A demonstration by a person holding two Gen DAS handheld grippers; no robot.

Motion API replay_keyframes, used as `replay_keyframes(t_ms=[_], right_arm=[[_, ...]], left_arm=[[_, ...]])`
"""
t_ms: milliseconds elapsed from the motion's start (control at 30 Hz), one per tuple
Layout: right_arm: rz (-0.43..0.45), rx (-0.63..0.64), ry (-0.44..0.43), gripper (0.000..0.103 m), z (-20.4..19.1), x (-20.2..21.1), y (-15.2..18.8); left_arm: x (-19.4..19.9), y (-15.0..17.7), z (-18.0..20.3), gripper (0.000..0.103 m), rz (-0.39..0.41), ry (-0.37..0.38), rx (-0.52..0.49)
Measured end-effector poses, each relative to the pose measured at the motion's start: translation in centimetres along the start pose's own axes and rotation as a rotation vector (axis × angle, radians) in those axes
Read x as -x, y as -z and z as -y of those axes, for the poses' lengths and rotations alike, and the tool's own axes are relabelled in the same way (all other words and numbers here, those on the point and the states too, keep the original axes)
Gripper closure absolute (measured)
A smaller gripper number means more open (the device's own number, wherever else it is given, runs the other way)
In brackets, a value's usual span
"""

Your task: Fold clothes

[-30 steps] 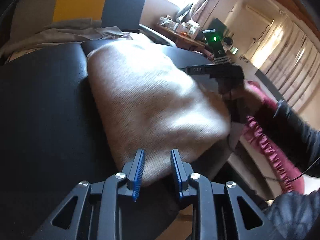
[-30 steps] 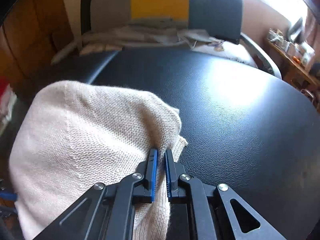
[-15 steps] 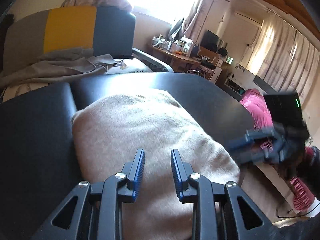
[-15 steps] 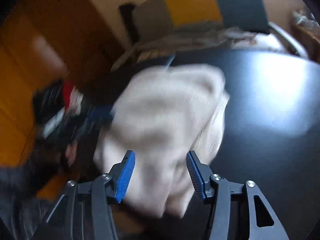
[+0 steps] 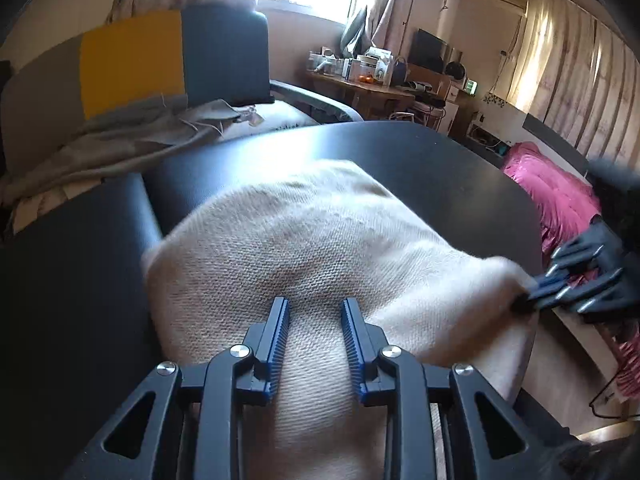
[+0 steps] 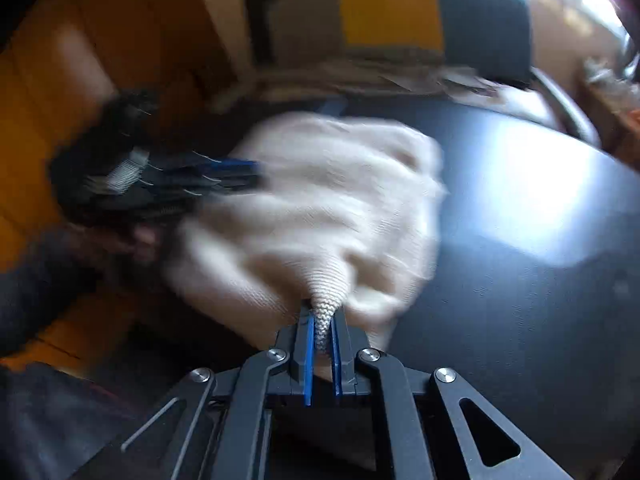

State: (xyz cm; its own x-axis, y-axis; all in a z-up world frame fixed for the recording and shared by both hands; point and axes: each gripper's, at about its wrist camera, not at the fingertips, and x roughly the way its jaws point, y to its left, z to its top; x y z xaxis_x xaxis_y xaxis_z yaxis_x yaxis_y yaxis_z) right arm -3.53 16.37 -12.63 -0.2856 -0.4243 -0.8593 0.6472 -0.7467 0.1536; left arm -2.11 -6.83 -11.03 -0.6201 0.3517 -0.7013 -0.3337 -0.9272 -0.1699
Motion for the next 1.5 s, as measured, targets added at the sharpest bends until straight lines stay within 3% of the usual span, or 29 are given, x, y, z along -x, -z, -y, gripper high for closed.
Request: replay_keyframes(t_ms=[33, 167, 233, 267, 300, 367, 533, 667, 733, 833, 900, 967, 1000, 1033, 1100, 1200, 1500], right_arm=[[-0.052, -0.003, 0.028, 0.096, 0.5, -1.4, 0.8], [-0.064, -0.030, 0.001, 0.095, 0.6, -2.2, 2.0], [-0.061, -0.046, -0.021, 0.089, 0.6, -1.6, 2.1], [-0.068, -0.033, 0.000, 0.081, 0.6, -1.2, 2.1], [-0.055, -0.035, 0.007, 0.072, 0.8, -0.5, 1.9], [0.003, -0.044, 0.014, 0.069, 1.0, 1.3, 1.2], [0.199, 0.026, -0.022, 0.069, -1.4, 3.7, -3.0], [0.220, 0.091, -0.037, 0.069, -3.2, -0.4, -7.1], [0.189, 0.082, -0.025, 0.069, -3.3, -2.2, -7.6], [0.126, 0.003, -0.017, 0.066, -2.2, -4.1, -6.9], [0.118, -0.024, -0.014, 0.052, -1.7, -4.4, -5.6], [0.100, 0.002, 0.095, 0.044, -1.6, -5.2, -3.0], [0.109, 0.003, 0.135, 0.028, -1.2, -5.7, -1.7], [0.120, 0.001, 0.171, 0.027, -0.8, -6.1, -0.3], [0.217, -0.123, 0.059, 0.026, 1.4, -6.1, 1.5], [0.206, -0.085, 0.106, 0.022, 0.5, -6.5, 1.0], [0.192, -0.080, 0.093, 0.020, 1.0, -6.3, 1.2]], left_arm=[[-0.3, 0.0, 0.0, 0.076, 0.002, 0.008, 0.008], [-0.2, 0.2, 0.1, 0.075, 0.013, -0.006, 0.025], [0.7, 0.3, -0.1, 0.076, 0.036, -0.013, 0.047], [1.4, 0.4, 0.0, 0.076, 0.060, -0.020, 0.057], [2.0, 0.5, -0.1, 0.076, 0.080, -0.027, 0.066], [2.9, 0.9, -0.3, 0.076, 0.108, -0.038, 0.092], [4.0, 1.5, -0.8, 0.075, 0.137, -0.056, 0.137], [4.2, 1.2, -1.6, 0.075, 0.133, -0.096, 0.148], [4.1, 0.8, -2.4, 0.075, 0.124, -0.118, 0.168], [3.5, -0.7, -4.1, 0.075, 0.119, -0.096, 0.202], [2.2, -1.9, -4.7, 0.075, 0.096, -0.068, 0.189], [-0.1, -2.9, -5.2, 0.075, 0.033, -0.064, 0.163], [-1.6, -3.1, -5.5, 0.075, -0.010, -0.056, 0.160], [-2.8, -3.1, -5.7, 0.075, -0.043, -0.044, 0.162], [-3.9, -3.3, -5.9, 0.074, -0.055, -0.050, 0.174], [-4.4, -3.7, -5.8, 0.074, -0.061, -0.082, 0.208], [-3.9, -3.0, -4.6, 0.074, -0.015, -0.165, 0.228]])
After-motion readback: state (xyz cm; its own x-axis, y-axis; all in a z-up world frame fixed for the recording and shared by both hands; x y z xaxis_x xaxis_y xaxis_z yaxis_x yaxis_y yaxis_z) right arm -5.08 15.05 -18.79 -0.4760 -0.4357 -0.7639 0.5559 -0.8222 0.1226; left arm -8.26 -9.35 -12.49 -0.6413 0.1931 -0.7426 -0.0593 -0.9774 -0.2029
